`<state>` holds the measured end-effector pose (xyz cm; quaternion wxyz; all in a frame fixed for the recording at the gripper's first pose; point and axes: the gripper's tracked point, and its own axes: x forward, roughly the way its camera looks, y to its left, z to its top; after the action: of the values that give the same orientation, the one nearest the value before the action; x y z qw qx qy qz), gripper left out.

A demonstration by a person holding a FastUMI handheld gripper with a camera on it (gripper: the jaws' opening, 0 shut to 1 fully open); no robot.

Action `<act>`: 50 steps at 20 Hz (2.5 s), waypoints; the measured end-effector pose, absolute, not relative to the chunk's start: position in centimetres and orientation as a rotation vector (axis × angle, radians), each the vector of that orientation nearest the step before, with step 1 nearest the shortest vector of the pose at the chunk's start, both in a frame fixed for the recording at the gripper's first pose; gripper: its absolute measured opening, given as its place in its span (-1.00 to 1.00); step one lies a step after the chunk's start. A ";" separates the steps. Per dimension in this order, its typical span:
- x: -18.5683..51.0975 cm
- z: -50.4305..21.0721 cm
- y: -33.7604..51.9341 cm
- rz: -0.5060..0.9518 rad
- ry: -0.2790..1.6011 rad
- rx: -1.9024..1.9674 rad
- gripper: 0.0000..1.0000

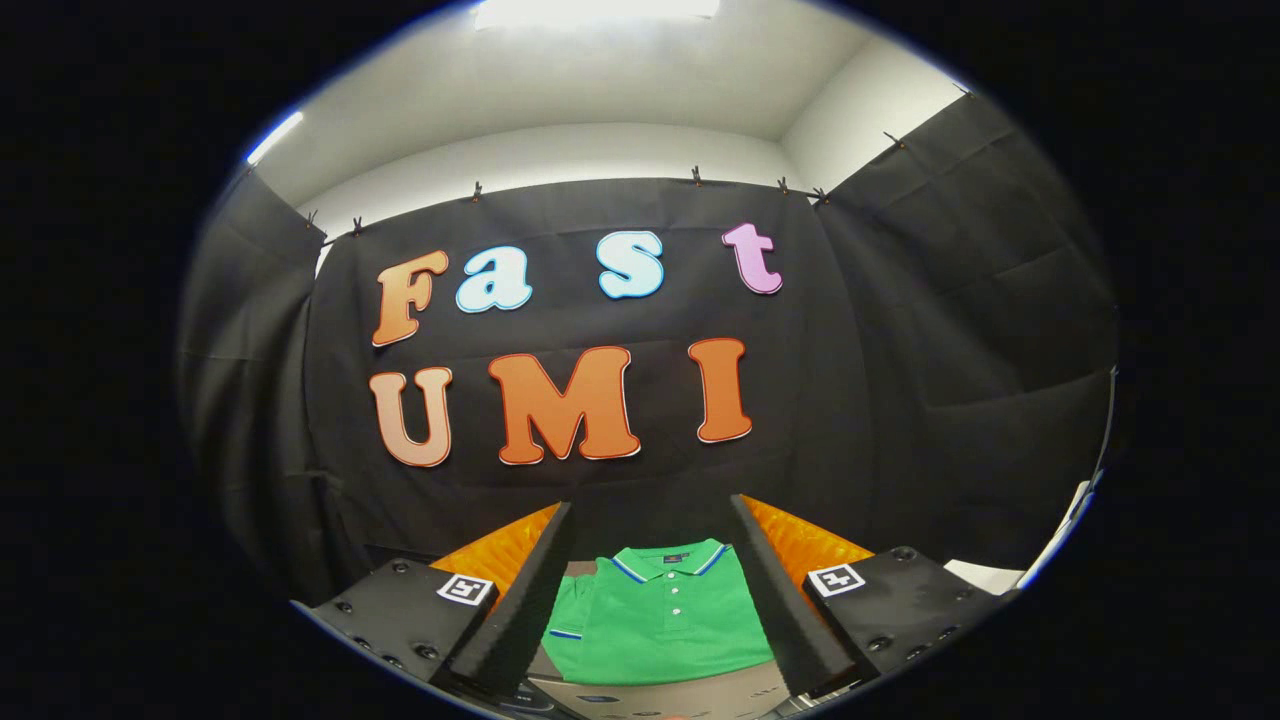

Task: Put the clothes into the washing machine and then close the washing machine lid.

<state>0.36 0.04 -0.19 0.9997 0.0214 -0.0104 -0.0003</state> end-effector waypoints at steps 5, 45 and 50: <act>3.6 -1.6 1.1 0.049 0.083 -0.004 0.97; 16.2 -24.6 0.1 0.162 1.340 -0.009 -0.35; 16.2 -24.7 0.2 0.200 1.213 0.033 -0.82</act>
<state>16.19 0.21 -24.65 0.8168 0.0153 0.5691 0.0937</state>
